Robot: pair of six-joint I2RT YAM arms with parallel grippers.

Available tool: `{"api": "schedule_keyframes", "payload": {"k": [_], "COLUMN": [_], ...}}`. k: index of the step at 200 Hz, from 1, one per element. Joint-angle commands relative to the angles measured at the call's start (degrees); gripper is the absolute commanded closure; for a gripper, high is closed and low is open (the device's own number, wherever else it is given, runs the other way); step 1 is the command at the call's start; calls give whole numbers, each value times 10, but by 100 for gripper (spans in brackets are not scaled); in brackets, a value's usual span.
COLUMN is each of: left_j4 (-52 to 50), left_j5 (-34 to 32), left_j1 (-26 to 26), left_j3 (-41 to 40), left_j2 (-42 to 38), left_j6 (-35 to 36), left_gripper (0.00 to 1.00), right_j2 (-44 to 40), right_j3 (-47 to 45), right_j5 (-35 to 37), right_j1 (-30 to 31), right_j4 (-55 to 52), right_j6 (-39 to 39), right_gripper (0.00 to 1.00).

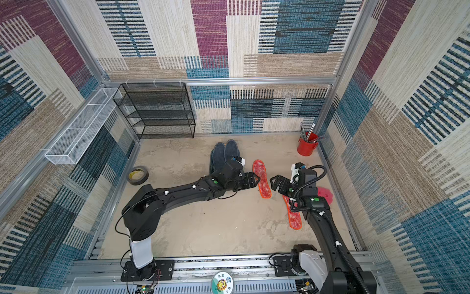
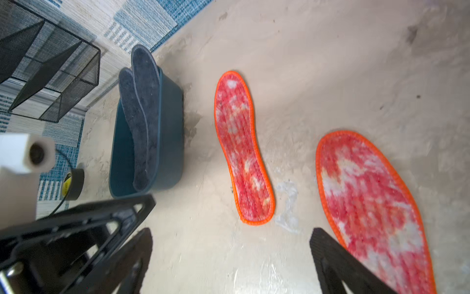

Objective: Put the insoles into the storage box
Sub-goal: Place the insole in the storage box, then pick up the insole from the center of the board.

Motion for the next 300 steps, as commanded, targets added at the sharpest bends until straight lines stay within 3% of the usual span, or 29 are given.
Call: {"api": "schedule_keyframes", "payload": {"k": [1, 33, 129, 154, 175, 179, 231, 300], "left_j4": [-62, -138, -217, -235, -254, -254, -185, -82], "left_j5": [-20, -44, -56, -44, -29, -24, -5, 20], "left_j1": [-4, -6, 1, 8, 13, 14, 24, 27], "left_j3": [59, 164, 311, 344, 369, 370, 286, 143], "left_j2": [57, 140, 266, 292, 312, 313, 248, 118], "left_j6": [-4, 14, 32, 32, 35, 35, 40, 68], "left_gripper": [26, 27, 30, 52, 94, 100, 100, 100], "right_j2": [-39, -68, -78, -73, -72, -72, -57, 59], "right_j3": [-27, -34, -55, -55, -52, -51, -45, -24], "right_j5": [-19, -37, -57, -60, -60, -59, -57, -104], "right_j1": [-2, -2, -2, -2, -2, -2, -2, -8], "right_j4": [-12, -17, -1, 3, 4, 4, 21, 134], "right_j6": [25, 42, 58, 61, 60, 61, 65, 67], "right_gripper": [2, 2, 2, 2, 2, 2, 2, 2]}}
